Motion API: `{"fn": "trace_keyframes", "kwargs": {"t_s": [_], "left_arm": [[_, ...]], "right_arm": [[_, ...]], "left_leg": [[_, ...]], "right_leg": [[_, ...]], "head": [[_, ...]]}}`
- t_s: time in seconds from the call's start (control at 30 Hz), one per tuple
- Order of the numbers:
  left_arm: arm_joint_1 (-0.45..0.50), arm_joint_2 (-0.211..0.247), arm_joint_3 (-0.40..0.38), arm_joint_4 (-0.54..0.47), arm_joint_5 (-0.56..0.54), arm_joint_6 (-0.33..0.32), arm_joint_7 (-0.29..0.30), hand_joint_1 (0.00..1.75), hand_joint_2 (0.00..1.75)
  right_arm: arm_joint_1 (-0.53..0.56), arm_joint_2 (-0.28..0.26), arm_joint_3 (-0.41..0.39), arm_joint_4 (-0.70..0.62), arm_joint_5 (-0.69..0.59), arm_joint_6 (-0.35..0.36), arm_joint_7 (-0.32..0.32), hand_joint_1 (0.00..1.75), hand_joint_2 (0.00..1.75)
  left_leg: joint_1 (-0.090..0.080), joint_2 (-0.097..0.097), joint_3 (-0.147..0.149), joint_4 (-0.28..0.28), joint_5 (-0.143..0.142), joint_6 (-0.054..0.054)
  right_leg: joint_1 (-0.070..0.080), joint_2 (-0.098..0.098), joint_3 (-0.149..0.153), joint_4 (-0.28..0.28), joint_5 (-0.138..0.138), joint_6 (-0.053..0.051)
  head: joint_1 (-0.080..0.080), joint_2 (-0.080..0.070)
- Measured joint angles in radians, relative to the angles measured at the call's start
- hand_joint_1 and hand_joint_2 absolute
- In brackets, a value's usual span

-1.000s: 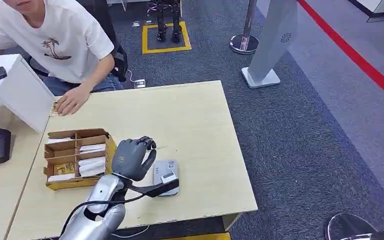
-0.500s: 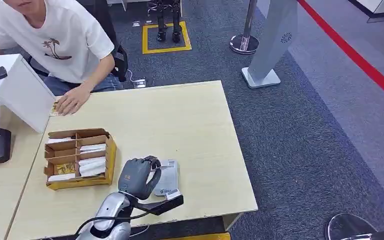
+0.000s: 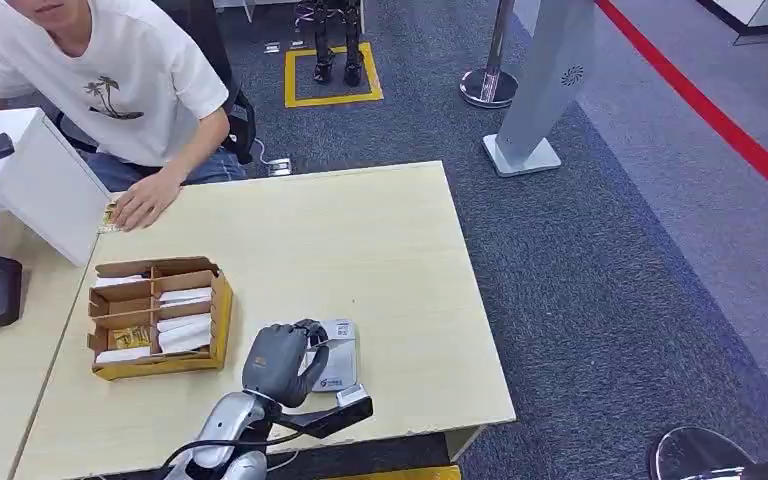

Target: Pass the card to the sensor for recognition and then transmit it.

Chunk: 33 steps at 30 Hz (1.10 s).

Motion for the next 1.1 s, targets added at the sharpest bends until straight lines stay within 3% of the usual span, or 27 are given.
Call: {"fn": "trace_keyframes", "kwargs": {"t_s": [1.1], "left_arm": [[0.087,0.0,-0.014,0.007,0.026,-0.002,0.02,1.75,1.75]], "right_arm": [[0.0,0.0,0.0,0.0,-0.015,-0.008,-0.001,0.0,1.75]], "left_leg": [[0.0,-0.001,0.0,0.0,0.0,0.0]], "right_leg": [[0.0,-0.001,0.0,0.0,0.0,0.0]], "head": [[0.0,0.0]]}}
